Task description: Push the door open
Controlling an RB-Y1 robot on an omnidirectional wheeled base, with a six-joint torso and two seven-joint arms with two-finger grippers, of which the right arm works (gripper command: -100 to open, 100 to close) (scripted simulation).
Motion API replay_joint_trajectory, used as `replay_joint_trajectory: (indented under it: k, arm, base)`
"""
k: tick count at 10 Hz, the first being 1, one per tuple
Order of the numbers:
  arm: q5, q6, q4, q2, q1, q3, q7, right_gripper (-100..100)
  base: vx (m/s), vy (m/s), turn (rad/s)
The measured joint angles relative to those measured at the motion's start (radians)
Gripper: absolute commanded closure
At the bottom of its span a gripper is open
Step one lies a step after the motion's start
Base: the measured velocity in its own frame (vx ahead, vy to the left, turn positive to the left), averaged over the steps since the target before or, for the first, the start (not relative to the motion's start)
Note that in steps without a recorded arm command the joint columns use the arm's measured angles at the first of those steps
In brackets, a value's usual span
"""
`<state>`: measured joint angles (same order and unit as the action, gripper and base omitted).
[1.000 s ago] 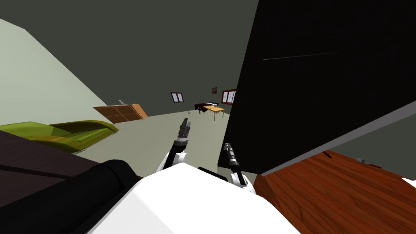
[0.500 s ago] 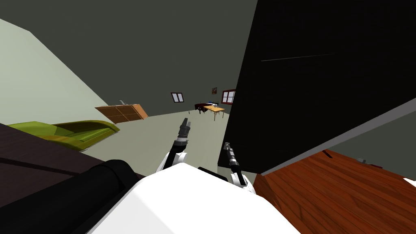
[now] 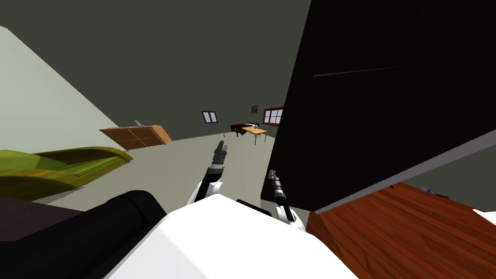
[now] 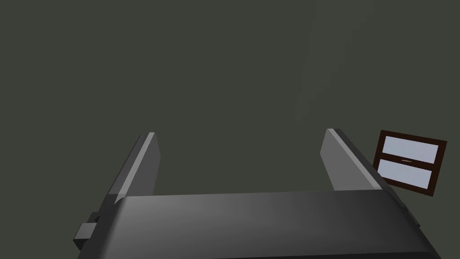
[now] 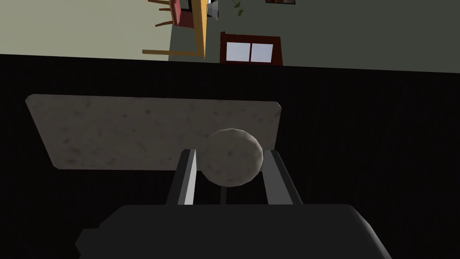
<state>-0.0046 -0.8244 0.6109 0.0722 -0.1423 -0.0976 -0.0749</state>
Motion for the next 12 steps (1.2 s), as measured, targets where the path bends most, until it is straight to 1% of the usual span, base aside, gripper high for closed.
replay_joint_trajectory:
  k: [1,2,3,4,5,6,7,8,10,11,12]
  arm:
    - [-0.005,-0.014,-0.019,0.003,-0.014,0.009,0.002,100]
    - [-0.006,-0.011,-0.002,0.007,-0.011,0.01,0.0,100]
    - [-0.005,-0.001,0.023,0.008,-0.003,0.009,0.0,100]
    - [-0.01,0.012,0.024,0.008,0.0,0.018,0.002,100]
    - [-0.018,0.011,-0.001,0.005,-0.012,0.034,0.009,100]
    - [-0.023,0.033,0.043,0.005,0.017,0.045,0.018,100]
    - [-0.03,0.044,0.048,0.007,0.017,0.059,0.023,100]
    - [-0.035,0.044,0.046,0.008,0.011,0.069,0.027,100]
    - [-0.045,0.028,0.013,0.005,-0.013,0.087,0.034,100]
    - [-0.05,0.031,0.014,0.002,-0.011,0.097,0.038,100]
    - [-0.051,0.032,0.015,0.003,-0.012,0.099,0.039,100]
  base:
    - [0.065,0.01,0.017]
    - [0.013,-0.014,0.019]
    - [0.121,0.087,-0.049]
    - [0.153,0.14,-0.119]
    - [0.176,0.163,-0.098]
    - [0.196,0.16,-0.106]
    - [0.13,0.07,-0.043]
    - [0.086,0.016,0.0]
    - [0.151,0.073,-0.052]
    - [0.071,0.026,-0.021]
    - [0.111,0.059,-0.039]
